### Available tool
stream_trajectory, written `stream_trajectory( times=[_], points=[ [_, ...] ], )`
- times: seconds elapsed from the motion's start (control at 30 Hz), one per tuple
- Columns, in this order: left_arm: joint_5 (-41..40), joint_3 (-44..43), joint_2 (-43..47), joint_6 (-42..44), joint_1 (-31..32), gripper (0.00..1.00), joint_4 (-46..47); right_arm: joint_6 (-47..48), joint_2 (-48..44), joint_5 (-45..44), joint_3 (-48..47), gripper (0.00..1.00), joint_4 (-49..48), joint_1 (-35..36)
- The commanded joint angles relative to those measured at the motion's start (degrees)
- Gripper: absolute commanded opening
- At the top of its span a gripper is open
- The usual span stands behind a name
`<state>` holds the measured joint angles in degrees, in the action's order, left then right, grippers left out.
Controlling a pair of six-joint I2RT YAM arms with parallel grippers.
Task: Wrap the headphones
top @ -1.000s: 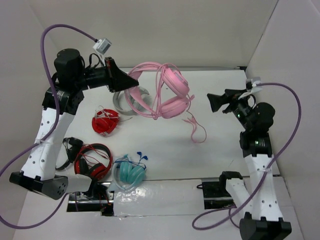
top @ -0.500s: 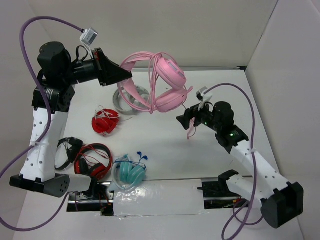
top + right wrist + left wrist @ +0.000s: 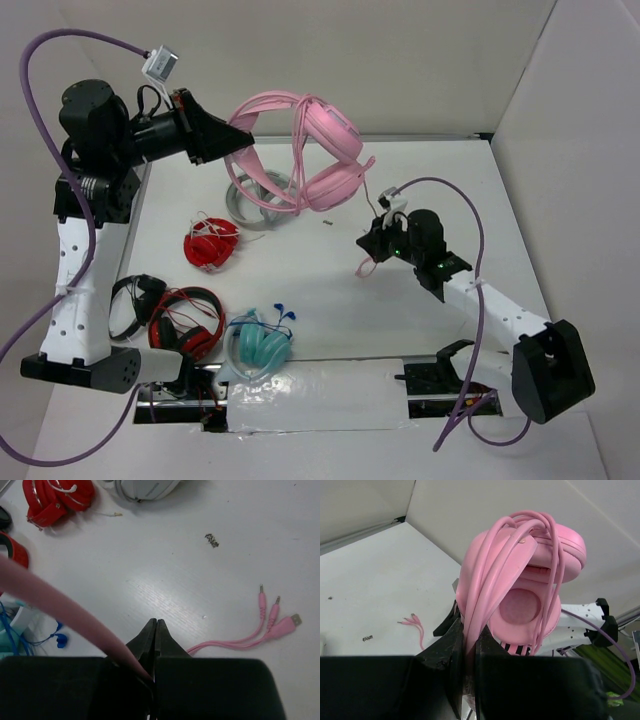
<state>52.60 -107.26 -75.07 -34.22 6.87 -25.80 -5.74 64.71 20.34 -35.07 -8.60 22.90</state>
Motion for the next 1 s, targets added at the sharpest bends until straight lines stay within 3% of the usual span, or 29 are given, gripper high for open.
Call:
stream_trajectory(
  times=[0.0,0.23,0.63,0.7,0.83,0.97],
  points=[
    [-3.28,-3.04,0.89,-6.12,-0.90,0.00,6.12,-2.00,-2.04,0.94,2.81,0.00,-2.65,1.88],
    [-13.48,-1.37,0.19,-11.12,-0.72,0.00,5.24,-3.23,-2.57,-1.44,6.07,0.00,-3.53,12.42],
    [-31.05,3.63,0.27,-18.69,3.49,0.00,3.21,-1.47,2.08,-9.88,-4.21,0.00,0.16,29.92],
    [-29.67,3.64,-0.34,-18.78,3.50,0.00,3.57,-0.86,4.44,-12.59,-6.05,0.00,-0.01,31.15],
    [-22.66,0.04,-2.01,-17.90,2.80,0.00,2.33,-3.74,8.41,-21.38,-8.79,0.00,1.31,25.38],
    [-10.26,-0.84,-1.40,-17.81,0.16,0.00,3.92,-11.38,9.56,-17.44,-6.86,0.00,-3.26,11.15]
  ],
)
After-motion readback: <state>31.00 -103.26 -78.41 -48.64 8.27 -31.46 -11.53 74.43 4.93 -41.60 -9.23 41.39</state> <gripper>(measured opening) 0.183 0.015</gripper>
